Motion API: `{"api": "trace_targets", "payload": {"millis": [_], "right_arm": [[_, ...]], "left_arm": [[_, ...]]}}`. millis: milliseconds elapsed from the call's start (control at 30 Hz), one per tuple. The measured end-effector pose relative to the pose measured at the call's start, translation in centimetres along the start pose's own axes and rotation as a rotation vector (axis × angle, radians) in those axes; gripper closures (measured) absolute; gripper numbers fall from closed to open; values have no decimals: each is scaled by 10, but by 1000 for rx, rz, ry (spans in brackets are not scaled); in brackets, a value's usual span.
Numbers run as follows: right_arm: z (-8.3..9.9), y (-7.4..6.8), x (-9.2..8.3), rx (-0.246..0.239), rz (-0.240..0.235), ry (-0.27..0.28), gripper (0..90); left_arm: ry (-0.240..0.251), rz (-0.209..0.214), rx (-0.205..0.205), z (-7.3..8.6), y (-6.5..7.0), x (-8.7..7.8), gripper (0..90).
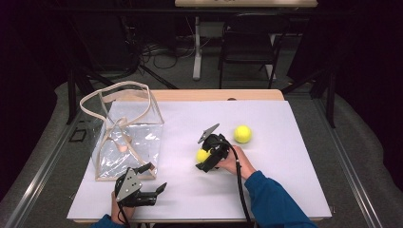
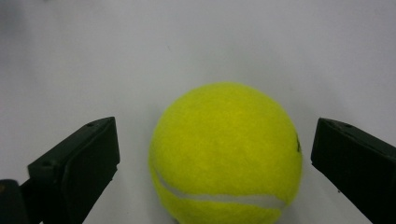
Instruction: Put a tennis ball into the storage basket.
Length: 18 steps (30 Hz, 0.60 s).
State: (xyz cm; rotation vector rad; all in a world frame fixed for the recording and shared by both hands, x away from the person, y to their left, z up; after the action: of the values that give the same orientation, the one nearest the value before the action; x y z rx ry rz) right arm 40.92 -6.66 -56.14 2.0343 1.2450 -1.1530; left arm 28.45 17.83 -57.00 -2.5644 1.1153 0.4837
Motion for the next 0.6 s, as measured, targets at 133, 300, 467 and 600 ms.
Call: {"api": "trace_targets", "payload": {"millis": [133, 300, 467, 600], "right_arm": [[1, 0, 2, -3, -1, -9, 51], [2, 0, 4, -2, 0, -18, 89], [4, 1, 6, -1, 2, -30, 141], [4, 1, 7, -1, 6, -38, 181]], "left_arm": [[0, -1, 0, 0, 0, 0, 159], [0, -2, 0, 0, 0, 0, 159], [1, 0, -1, 0, 0, 0, 159], [0, 0, 0, 0, 0, 0, 159]]}}
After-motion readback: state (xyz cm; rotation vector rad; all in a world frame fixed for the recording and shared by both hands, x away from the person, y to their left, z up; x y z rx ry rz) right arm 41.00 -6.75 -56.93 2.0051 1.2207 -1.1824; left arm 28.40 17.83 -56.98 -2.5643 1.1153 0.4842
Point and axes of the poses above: each handheld gripper's, and its own axes: x roughly forward along the jaws, z roughly out of its underside, y roughly to its right, the point moved 4 cm from there along x, roughly forward along the jaws, and after that the axes turned 3 degrees about -y, right-handed, at the moved point
